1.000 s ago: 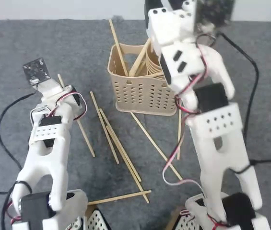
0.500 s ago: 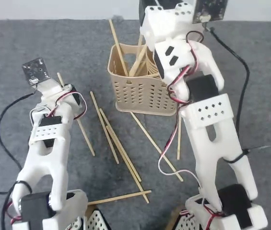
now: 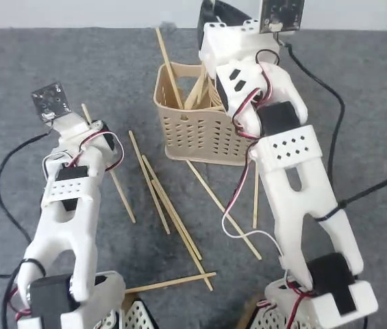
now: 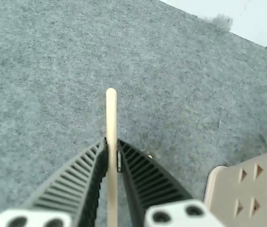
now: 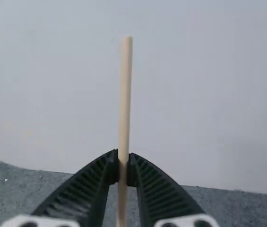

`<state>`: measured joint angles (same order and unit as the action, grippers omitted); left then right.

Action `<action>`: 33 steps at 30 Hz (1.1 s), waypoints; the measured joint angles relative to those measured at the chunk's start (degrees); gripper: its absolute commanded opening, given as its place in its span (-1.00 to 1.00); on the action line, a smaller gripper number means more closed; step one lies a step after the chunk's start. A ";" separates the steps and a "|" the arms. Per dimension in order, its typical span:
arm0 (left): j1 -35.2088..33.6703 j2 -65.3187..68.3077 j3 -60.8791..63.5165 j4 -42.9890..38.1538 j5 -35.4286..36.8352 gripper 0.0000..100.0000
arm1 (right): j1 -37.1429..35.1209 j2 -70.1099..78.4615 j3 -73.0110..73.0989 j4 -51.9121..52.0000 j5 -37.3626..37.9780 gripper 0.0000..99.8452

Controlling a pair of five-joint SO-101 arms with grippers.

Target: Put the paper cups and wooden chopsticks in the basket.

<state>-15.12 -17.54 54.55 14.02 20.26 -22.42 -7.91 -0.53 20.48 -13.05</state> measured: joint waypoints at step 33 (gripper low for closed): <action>-0.09 0.00 0.00 0.00 -0.35 -0.97 | 1.76 -30.07 11.16 66.81 1.58 -0.98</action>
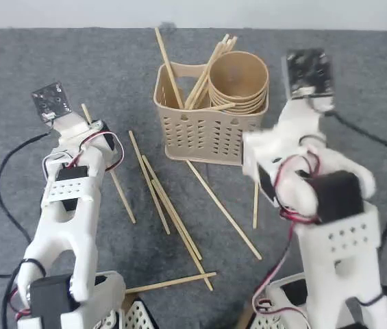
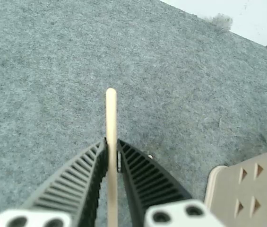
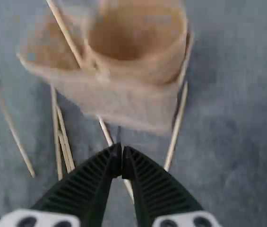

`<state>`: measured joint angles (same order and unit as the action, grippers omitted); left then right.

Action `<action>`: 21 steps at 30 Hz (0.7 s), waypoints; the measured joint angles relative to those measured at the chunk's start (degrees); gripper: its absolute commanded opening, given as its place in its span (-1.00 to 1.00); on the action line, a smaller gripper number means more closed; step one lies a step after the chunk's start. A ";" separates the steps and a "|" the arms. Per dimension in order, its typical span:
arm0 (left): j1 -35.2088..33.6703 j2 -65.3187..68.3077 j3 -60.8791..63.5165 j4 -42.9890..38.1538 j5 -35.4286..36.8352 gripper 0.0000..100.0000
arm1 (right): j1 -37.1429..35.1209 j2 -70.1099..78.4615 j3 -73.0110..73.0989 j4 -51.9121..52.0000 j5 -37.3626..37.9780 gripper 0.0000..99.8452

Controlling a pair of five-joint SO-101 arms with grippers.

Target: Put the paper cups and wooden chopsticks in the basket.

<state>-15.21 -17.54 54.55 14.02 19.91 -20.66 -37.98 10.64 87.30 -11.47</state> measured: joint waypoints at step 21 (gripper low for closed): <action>0.00 0.00 0.26 0.00 0.00 -0.97 | 10.90 0.00 73.05 -86.59 -5.80 -0.97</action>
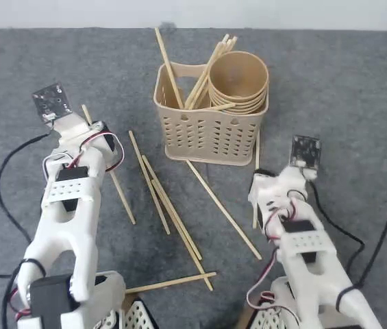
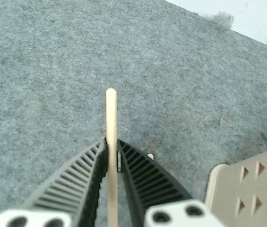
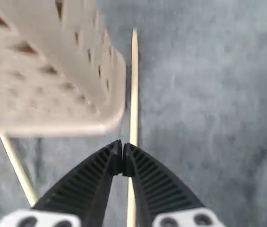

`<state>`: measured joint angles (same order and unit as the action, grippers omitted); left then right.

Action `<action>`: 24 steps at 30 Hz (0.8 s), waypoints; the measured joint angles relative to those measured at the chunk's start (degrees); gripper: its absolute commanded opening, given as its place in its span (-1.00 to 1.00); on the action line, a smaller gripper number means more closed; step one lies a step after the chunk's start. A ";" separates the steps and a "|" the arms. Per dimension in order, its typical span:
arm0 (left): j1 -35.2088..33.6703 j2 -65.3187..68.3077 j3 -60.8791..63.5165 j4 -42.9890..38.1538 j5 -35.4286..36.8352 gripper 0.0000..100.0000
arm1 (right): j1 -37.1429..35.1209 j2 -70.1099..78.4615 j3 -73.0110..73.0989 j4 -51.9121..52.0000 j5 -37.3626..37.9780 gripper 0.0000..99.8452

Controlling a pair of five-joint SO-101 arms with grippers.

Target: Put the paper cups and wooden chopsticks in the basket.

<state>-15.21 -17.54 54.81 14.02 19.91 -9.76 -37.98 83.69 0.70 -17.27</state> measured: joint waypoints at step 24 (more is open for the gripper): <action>1.23 -41.93 -3.43 3.34 -1.76 -0.97 | 6.07 18.64 -8.70 -6.15 0.88 -0.97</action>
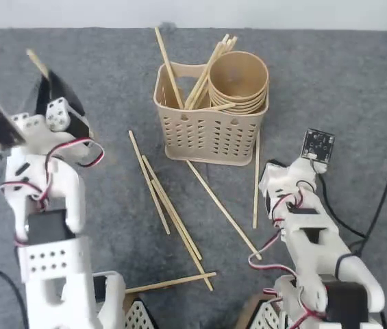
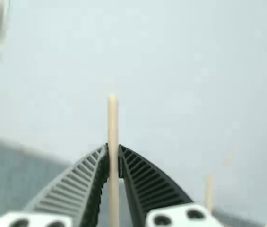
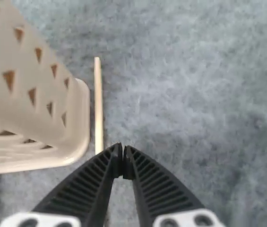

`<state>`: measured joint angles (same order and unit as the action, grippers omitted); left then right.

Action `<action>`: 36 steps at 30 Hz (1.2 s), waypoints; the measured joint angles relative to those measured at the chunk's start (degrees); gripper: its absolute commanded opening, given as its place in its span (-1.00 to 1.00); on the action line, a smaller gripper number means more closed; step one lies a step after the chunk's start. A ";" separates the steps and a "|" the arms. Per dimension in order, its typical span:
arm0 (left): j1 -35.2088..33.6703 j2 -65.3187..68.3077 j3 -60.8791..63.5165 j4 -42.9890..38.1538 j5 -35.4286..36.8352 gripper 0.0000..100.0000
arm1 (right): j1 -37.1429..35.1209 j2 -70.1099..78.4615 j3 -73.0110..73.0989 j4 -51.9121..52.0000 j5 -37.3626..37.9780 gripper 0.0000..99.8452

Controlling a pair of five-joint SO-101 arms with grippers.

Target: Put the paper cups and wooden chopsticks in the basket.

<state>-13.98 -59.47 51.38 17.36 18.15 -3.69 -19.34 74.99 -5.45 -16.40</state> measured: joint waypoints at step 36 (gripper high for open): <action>23.03 39.38 -48.26 -1.41 -10.29 -0.96 | -0.26 0.53 -0.35 0.00 0.00 -0.98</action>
<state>9.05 -20.09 3.12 15.96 7.87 -3.96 -18.81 74.64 -5.45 -16.40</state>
